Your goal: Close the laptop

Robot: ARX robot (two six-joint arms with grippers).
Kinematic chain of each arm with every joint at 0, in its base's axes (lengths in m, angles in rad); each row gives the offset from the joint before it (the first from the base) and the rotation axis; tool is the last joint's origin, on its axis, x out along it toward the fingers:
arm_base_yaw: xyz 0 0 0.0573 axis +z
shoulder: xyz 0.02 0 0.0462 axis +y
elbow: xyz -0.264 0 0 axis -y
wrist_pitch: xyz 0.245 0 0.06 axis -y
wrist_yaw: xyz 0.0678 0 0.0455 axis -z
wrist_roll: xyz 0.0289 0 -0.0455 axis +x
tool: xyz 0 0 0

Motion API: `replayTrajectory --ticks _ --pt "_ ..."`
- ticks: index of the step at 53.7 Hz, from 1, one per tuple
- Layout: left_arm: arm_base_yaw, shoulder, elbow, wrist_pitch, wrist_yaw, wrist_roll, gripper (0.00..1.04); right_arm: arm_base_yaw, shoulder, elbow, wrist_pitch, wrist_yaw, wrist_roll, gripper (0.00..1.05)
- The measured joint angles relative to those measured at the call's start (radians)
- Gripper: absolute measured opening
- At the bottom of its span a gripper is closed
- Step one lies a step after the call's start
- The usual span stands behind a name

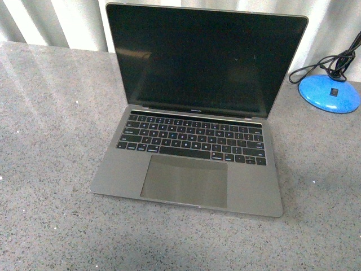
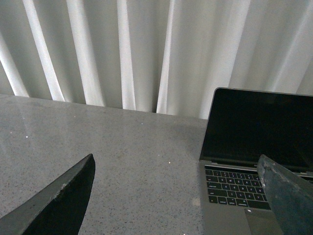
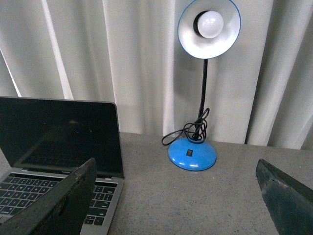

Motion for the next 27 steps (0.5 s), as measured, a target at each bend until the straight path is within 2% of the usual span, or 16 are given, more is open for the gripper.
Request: replayTrajectory --ticks 23,24,26,27 --pt "0.0 0.0 0.0 0.0 0.0 0.0 0.98 -0.001 0.002 0.001 -0.002 -0.007 -0.003 0.95" --pt "0.0 0.0 0.0 0.0 0.0 0.0 0.98 -0.006 0.009 0.004 -0.013 -0.027 -0.007 0.95" --pt "0.0 0.0 0.0 0.0 -0.002 0.0 0.98 -0.05 0.064 0.046 -0.122 -0.172 -0.071 0.95" --pt "-0.018 0.021 0.007 -0.025 -0.042 -0.02 0.98 -0.079 0.116 0.074 -0.185 -0.253 -0.112 0.95"
